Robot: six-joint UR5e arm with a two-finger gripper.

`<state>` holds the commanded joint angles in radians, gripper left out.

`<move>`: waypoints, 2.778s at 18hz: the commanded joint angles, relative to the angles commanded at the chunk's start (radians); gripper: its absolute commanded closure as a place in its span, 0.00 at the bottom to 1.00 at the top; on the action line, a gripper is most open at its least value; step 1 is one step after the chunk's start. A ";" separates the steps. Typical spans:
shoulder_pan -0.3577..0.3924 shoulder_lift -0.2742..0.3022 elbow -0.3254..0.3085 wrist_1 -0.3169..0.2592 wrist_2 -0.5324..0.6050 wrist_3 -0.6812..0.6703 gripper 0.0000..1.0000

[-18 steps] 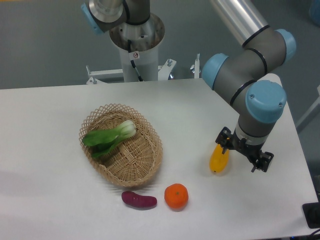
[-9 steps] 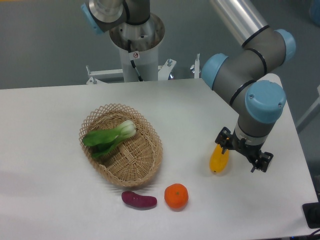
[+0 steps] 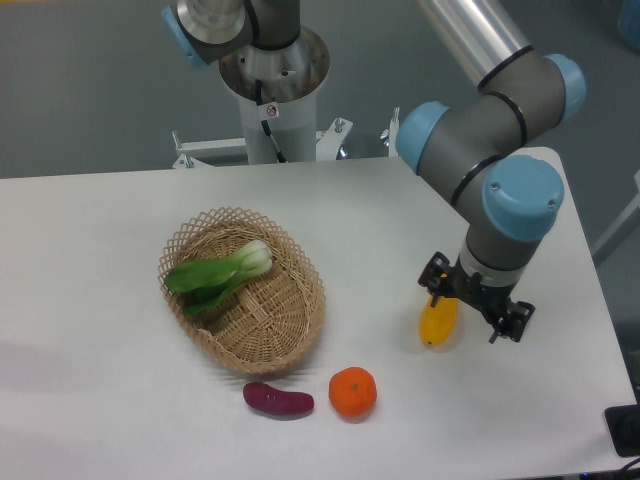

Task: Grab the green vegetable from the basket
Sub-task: 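Move the gripper over the basket and lower it onto the bok choy, then close the gripper on the green bok choy in the basket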

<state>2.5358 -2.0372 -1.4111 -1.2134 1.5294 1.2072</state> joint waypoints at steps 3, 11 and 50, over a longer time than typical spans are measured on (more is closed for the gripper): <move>-0.057 0.026 -0.037 -0.006 0.006 -0.006 0.00; -0.158 0.187 -0.290 0.006 0.012 -0.046 0.00; -0.390 0.127 -0.445 0.084 -0.002 -0.263 0.91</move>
<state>2.1460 -1.9099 -1.8562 -1.1290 1.5279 0.9438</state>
